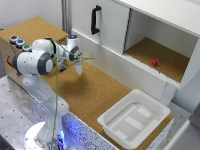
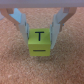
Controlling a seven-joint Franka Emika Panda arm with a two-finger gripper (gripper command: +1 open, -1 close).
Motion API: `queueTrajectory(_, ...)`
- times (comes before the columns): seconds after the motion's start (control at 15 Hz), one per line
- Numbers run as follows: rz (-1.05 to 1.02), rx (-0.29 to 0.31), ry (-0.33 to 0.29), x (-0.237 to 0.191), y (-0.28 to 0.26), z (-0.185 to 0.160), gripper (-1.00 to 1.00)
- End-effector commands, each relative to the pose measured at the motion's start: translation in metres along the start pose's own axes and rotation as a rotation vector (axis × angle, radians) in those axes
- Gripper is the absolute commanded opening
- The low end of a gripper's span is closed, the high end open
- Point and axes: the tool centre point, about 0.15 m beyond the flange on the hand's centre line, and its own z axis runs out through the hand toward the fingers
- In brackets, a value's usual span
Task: Take the yellow block and turn it right
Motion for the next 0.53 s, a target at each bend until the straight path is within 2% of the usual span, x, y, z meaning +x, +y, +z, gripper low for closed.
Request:
queueTrajectory(0.0, 0.223, -0.049, -0.054, 0.012, 0.007, 0.014, -1.0)
queueTrajectory(0.07, 0.266, -0.027, -0.05, 0.013, 0.009, 0.013, -1.0)
queueTrajectory(0.13, 0.32, -0.03, -0.037, 0.014, 0.012, 0.012, -1.0)
queueTrajectory(0.27, 0.446, -0.005, -0.077, 0.015, 0.017, 0.021, -1.0)
queueTrajectory(0.47, 0.552, -0.06, -0.082, 0.021, 0.024, 0.037, -1.0)
